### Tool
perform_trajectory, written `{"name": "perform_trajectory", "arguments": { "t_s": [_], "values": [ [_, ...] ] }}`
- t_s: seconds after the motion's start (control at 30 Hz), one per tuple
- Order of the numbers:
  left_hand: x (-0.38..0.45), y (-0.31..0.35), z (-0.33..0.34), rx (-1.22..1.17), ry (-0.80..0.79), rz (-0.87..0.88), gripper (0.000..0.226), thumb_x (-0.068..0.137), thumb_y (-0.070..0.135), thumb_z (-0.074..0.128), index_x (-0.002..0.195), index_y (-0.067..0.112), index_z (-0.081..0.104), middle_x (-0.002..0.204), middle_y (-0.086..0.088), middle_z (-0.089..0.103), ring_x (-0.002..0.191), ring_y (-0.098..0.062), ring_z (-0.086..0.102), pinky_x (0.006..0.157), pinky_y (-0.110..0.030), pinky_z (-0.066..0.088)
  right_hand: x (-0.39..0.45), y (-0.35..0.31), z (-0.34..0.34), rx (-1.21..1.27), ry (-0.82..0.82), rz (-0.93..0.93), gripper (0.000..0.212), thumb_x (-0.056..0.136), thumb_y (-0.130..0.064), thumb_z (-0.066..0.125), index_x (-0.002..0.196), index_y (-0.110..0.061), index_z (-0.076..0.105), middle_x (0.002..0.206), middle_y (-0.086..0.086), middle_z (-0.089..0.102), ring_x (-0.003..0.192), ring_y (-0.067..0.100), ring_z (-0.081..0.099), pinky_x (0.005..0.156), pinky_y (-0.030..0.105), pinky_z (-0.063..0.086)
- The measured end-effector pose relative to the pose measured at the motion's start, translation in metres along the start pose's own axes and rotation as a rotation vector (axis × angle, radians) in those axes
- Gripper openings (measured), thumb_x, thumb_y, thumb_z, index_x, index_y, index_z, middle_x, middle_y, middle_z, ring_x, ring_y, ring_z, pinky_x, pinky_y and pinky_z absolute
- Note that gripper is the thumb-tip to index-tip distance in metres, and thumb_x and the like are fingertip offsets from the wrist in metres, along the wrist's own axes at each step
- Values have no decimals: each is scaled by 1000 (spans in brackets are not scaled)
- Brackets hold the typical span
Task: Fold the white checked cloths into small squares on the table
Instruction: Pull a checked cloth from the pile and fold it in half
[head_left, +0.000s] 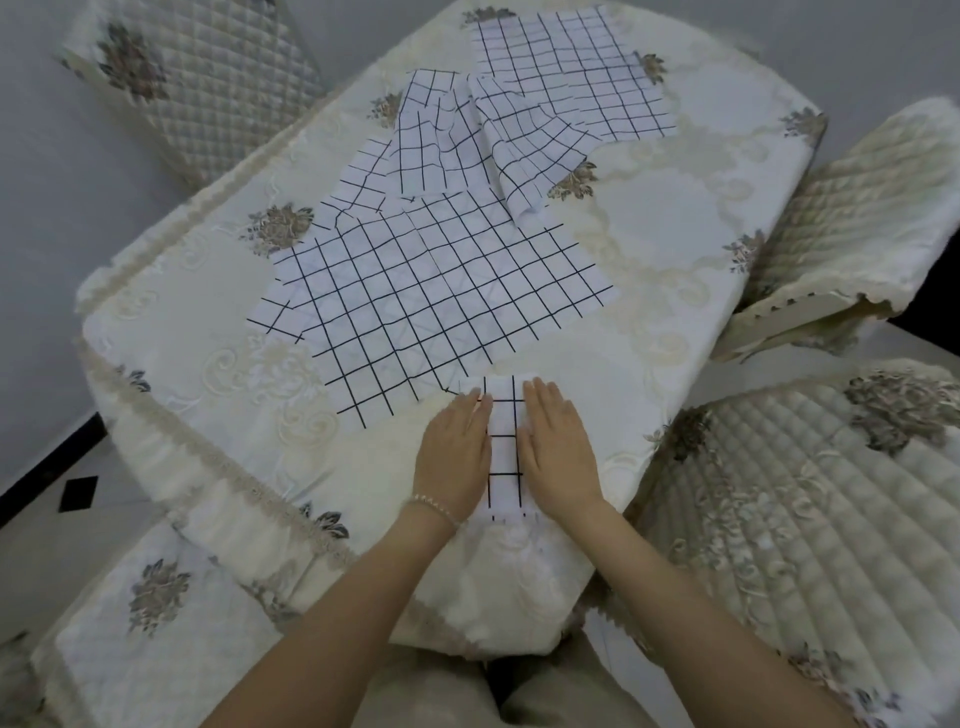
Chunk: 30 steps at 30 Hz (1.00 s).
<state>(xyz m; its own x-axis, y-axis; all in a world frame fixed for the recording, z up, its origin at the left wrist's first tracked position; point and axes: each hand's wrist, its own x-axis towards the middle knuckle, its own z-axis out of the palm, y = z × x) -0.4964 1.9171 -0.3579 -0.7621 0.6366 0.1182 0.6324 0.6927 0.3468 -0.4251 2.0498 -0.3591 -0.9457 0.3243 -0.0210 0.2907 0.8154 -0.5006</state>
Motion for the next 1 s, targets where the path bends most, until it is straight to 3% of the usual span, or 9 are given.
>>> {"name": "perform_trajectory", "arguments": {
  "t_s": [0.07,0.17,0.27,0.47,0.7,1.0],
  "values": [
    [8,-9,11,157,-100,62,54,94,29,26,139,6,43,145,-9,43,134,-28,40,110,-44,34,9,-7,15,-93,-38,-39,60,98,-37,17,150,-9,23,157,7,24,147,22,17,119,33,5],
    [15,-15,27,194,-206,56,56,95,30,21,142,5,38,149,-10,36,138,-27,34,110,-43,20,21,-7,33,-158,-67,-35,57,102,-37,18,147,-7,33,154,9,33,143,24,28,116,38,14],
    [17,-20,37,180,-209,15,56,94,28,24,144,4,32,151,-12,32,140,-26,30,113,-41,14,27,5,42,-187,-72,-54,62,102,-43,7,149,-8,27,156,8,25,146,21,21,117,40,13],
    [18,-22,43,174,-201,2,60,94,31,36,147,5,26,154,-12,24,144,-25,20,114,-42,14,28,9,46,-193,-53,-61,59,100,-40,19,151,-10,25,158,6,20,148,18,13,119,41,12],
    [16,-25,33,217,-242,-29,66,98,44,13,145,-1,29,152,-17,27,142,-28,25,115,-40,11,17,22,35,-189,-36,24,65,100,-46,10,152,-9,21,159,5,18,147,17,13,119,39,9],
    [1,-21,26,190,-211,-10,64,97,39,19,144,-3,28,152,-20,23,142,-32,23,114,-42,12,12,26,32,-215,-12,27,61,97,-36,24,152,-10,21,159,3,18,148,16,12,120,40,10]
  ]
}}
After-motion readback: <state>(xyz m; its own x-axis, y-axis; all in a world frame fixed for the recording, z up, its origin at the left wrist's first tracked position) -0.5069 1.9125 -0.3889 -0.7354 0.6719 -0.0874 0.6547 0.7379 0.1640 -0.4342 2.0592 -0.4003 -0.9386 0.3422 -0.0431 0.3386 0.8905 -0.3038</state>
